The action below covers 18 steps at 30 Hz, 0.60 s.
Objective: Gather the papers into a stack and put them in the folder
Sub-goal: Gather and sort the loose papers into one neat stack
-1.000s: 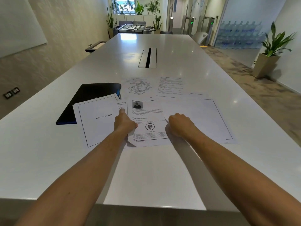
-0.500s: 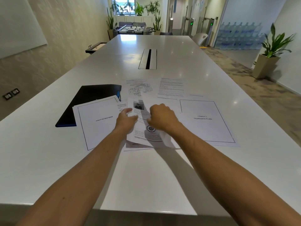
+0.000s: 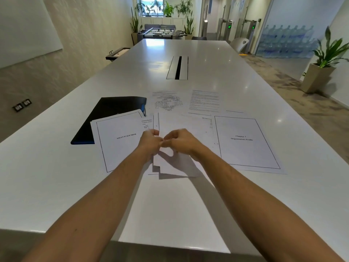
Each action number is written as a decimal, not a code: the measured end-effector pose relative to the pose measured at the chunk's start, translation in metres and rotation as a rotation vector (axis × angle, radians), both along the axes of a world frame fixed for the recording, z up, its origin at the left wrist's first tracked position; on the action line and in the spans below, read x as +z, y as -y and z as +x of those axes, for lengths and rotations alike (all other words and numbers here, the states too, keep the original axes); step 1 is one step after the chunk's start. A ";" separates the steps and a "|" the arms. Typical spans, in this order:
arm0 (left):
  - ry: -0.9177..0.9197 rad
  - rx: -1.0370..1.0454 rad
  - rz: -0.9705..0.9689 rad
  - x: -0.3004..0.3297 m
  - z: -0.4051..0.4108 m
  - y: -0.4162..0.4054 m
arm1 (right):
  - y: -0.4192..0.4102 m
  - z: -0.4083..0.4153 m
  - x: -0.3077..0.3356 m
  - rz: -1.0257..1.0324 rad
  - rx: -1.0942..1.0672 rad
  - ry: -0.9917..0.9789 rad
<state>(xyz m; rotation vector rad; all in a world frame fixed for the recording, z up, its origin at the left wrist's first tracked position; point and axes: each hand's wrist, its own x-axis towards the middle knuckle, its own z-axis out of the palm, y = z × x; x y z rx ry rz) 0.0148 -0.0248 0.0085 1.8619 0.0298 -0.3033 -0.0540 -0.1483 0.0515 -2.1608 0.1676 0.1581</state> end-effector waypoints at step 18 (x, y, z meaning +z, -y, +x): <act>0.130 -0.082 -0.292 0.055 -0.007 -0.034 | 0.096 0.008 -0.012 0.694 -0.479 0.025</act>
